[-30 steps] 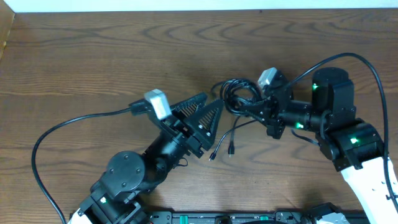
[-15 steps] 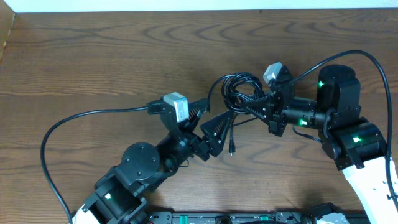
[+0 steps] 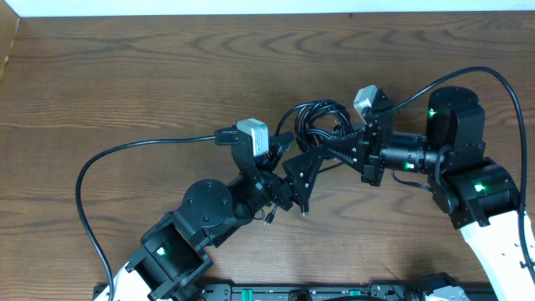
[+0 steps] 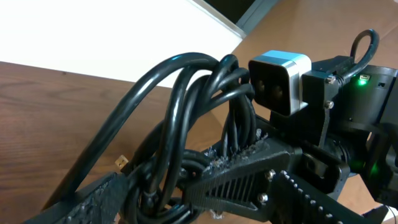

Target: Untangle cables

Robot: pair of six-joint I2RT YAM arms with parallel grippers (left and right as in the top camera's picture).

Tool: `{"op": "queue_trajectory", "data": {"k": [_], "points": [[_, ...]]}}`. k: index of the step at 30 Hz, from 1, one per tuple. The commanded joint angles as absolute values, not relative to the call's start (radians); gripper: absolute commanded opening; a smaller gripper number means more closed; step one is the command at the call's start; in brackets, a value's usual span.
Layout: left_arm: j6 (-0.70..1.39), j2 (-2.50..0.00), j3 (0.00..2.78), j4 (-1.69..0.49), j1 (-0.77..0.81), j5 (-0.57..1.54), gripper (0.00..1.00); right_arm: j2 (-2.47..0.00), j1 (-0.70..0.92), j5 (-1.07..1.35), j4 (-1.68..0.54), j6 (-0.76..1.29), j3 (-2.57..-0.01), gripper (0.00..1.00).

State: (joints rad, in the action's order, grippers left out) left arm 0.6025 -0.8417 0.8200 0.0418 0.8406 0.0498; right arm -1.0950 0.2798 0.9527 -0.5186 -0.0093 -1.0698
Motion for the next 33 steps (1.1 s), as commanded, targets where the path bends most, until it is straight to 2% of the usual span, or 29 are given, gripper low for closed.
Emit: {"op": "queue_trajectory", "data": {"k": [1,4,6,8,9,11,20,22,25,26,33], "points": [[0.603,-0.841,0.847,0.050,0.841,0.013,0.77,-1.090,0.276,1.010,-0.517,0.003,-1.071,0.01],[0.603,-0.841,0.848,0.051,0.841,-0.025,0.76,-1.090,0.276,1.017,-0.517,0.003,-1.071,0.01],[0.603,-0.842,0.848,0.056,0.841,-0.032,0.72,-1.090,0.276,1.017,-0.517,0.002,-1.071,0.01],[0.603,-0.842,0.847,0.062,0.841,-0.036,0.66,-1.090,0.277,1.026,-0.516,0.002,-1.071,0.01],[0.603,-0.842,0.848,0.064,0.841,-0.038,0.56,-1.090,0.277,1.034,-0.516,0.002,-1.071,0.01],[0.604,-0.842,0.848,0.066,0.841,-0.038,0.50,-1.090,0.277,1.058,-0.517,-0.012,-1.071,0.01],[0.604,-0.862,0.847,0.066,0.841,-0.035,0.51,-1.090,0.281,1.095,-0.517,-0.016,-1.071,0.01],[0.604,-0.867,0.847,0.066,0.841,-0.035,0.41,-1.090,0.285,1.094,-0.517,-0.017,-1.071,0.01],[0.604,-0.868,0.847,0.071,0.841,-0.035,0.14,-1.090,0.286,1.082,-0.517,-0.016,-1.071,0.01],[0.604,-0.868,0.847,0.073,0.841,-0.035,0.08,-1.090,0.286,1.076,-0.517,-0.016,-1.071,0.01],[0.657,-0.866,0.848,0.130,0.841,-0.034,0.08,-1.090,0.286,1.055,-0.525,-0.043,-1.071,0.01]]}}
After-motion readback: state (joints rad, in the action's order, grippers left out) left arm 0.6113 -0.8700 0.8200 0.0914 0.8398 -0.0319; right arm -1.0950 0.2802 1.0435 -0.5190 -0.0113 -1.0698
